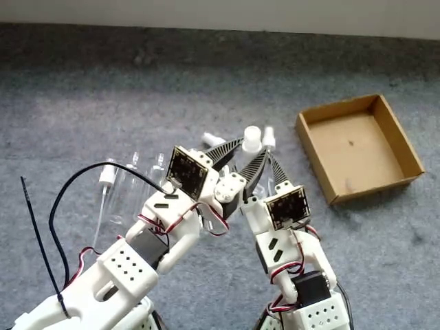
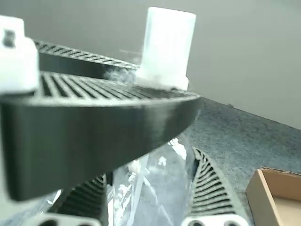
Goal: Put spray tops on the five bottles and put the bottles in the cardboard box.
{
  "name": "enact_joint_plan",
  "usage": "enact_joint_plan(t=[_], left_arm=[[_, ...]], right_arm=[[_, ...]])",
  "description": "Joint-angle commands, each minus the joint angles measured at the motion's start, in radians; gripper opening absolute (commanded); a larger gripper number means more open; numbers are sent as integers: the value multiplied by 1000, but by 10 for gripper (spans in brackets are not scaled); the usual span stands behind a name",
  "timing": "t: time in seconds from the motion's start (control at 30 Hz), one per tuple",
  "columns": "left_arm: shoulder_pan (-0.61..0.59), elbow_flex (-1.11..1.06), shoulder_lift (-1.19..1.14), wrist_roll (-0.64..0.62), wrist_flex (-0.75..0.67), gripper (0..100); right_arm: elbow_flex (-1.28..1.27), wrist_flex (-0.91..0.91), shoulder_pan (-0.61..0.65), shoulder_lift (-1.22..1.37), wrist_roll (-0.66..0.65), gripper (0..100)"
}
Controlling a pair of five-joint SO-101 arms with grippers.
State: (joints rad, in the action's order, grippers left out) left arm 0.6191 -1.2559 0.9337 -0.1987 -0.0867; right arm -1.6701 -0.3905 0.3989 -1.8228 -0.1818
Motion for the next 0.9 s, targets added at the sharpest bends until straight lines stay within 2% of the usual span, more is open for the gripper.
enact_joint_plan(t=[0.0, 0.07, 0.27, 0.5, 0.63, 0.77, 0.87], left_arm=[[8, -7, -8, 21, 11, 8], [8, -7, -8, 21, 12, 12], [8, -24, -8, 21, 8, 114], [7, -35, -8, 21, 6, 120], [-35, -30, -4, 21, 6, 120], [-42, -36, 94, 21, 17, 120], [-42, -42, 225, 21, 118, 120]], right_arm=[[-150, 7, -4, -15, -2, 38], [-150, 7, -4, -15, -2, 38], [-150, 5, -4, -15, -2, 38], [-150, 4, -4, -15, -2, 38], [-150, 2, -4, -15, -2, 38], [-150, 2, -10, -15, -2, 38], [-151, 7, -44, -15, -2, 38]])
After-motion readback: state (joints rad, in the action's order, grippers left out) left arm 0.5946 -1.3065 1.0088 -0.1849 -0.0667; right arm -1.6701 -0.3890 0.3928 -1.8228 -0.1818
